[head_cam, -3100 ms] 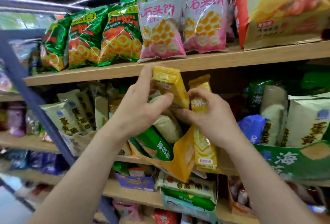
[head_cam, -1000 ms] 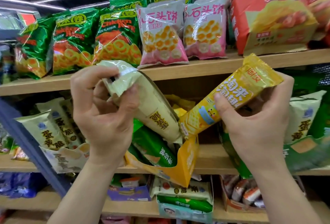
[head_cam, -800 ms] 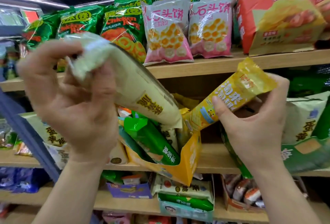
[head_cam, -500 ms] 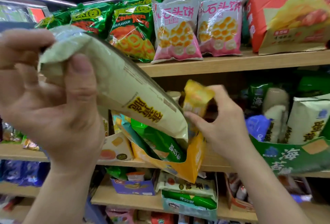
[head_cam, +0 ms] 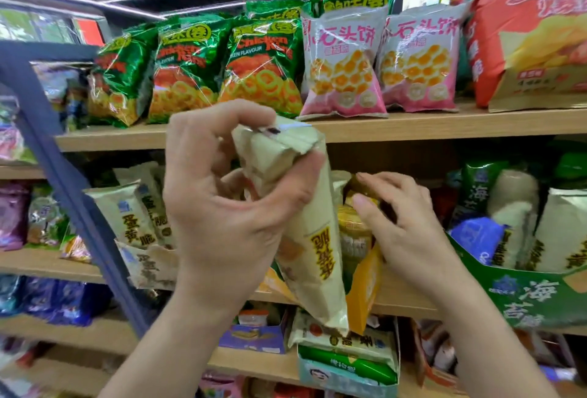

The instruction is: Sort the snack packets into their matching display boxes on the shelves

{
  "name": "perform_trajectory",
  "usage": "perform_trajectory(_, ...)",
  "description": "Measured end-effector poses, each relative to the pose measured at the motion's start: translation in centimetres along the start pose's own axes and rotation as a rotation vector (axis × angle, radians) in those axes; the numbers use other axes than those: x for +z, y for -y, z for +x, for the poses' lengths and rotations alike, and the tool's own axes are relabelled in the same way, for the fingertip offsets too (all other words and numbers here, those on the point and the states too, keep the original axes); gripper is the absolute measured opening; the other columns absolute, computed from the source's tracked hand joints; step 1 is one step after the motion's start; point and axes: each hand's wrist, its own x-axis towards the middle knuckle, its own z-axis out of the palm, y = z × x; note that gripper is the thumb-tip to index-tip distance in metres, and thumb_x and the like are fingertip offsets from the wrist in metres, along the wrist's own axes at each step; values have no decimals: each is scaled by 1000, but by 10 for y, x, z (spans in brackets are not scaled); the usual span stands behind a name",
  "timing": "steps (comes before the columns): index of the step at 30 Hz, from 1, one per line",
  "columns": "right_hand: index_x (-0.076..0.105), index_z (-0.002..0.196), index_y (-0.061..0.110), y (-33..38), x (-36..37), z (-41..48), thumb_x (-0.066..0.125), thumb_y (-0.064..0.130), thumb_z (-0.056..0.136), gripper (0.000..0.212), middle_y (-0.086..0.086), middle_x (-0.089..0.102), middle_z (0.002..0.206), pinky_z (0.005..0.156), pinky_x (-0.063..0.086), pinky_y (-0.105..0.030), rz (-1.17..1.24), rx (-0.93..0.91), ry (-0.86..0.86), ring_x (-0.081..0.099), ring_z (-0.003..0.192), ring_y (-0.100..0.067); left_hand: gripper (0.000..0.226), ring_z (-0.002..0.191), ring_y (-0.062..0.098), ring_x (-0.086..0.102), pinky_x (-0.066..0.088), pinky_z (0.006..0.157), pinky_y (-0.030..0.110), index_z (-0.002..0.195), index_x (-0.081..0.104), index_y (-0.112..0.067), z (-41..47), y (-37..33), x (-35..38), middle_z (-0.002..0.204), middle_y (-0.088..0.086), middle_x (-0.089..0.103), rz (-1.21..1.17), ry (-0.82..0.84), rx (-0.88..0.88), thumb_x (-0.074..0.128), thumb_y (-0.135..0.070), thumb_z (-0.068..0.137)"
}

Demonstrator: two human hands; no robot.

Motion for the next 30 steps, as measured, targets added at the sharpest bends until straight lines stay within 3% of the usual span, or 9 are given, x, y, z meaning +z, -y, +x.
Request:
perform_trajectory(2,38,143,49,17,-10,-19,55,73,78,72,28,51,135,110,40,-28,499,-54,100,41,130,9,34,87,37,61,53,62,32,103,53,-27,-3,5,4,106,16,54,98,-5,8,78,-36,81)
perform_trajectory(3,26,147,53,27,-10,-27,65,73,71,88,33,47,138,108,41,-25,548,-99,190,42,130,11,35,88,36,61,54,63,35,103,53,-29,-3,4,8,106,14,53,125,9,-3,78,-37,80)
perform_trajectory(5,-1,145,63,42,0,-38,78,57,69,111,35,36,146,110,38,-26,408,-198,237,38,133,12,37,90,32,60,54,67,40,102,54,-28,-5,6,14,104,8,51,176,21,-30,79,-39,78)
perform_trajectory(8,-13,139,69,41,17,-42,78,36,77,115,28,49,139,100,49,-26,289,-245,16,54,122,5,41,91,25,60,56,67,39,103,55,-29,-5,8,18,102,3,51,160,117,-122,78,-47,75)
perform_trajectory(12,0,143,66,19,13,-43,80,28,78,109,34,60,117,87,50,-12,402,-110,-41,61,105,10,46,107,18,59,57,77,31,119,52,-37,-8,28,3,107,-5,54,-23,305,-255,70,-48,78)
perform_trajectory(16,39,136,52,-2,6,-42,82,29,76,78,27,66,114,91,56,-35,440,40,34,65,103,4,78,138,5,33,37,112,35,141,35,-43,-32,65,-18,143,-20,39,285,663,-229,77,-38,76)
perform_trajectory(18,45,125,53,-10,8,-44,81,30,77,64,32,66,108,87,57,-30,371,81,53,65,98,8,83,141,-1,23,28,118,37,141,29,-50,-51,80,-14,148,-21,31,410,780,-234,79,-30,78)
perform_trajectory(24,34,125,54,-26,16,-42,77,35,81,65,34,62,102,74,49,-11,110,64,5,60,96,11,79,123,18,44,39,102,33,139,45,-23,-64,102,14,128,-1,56,588,629,-36,84,-28,71)
perform_trajectory(30,36,133,36,-56,17,-24,77,22,81,67,6,62,115,82,53,-37,-107,30,-220,62,101,-19,78,121,23,48,50,88,32,138,36,-25,-71,107,58,127,3,55,650,525,-25,80,-35,74)
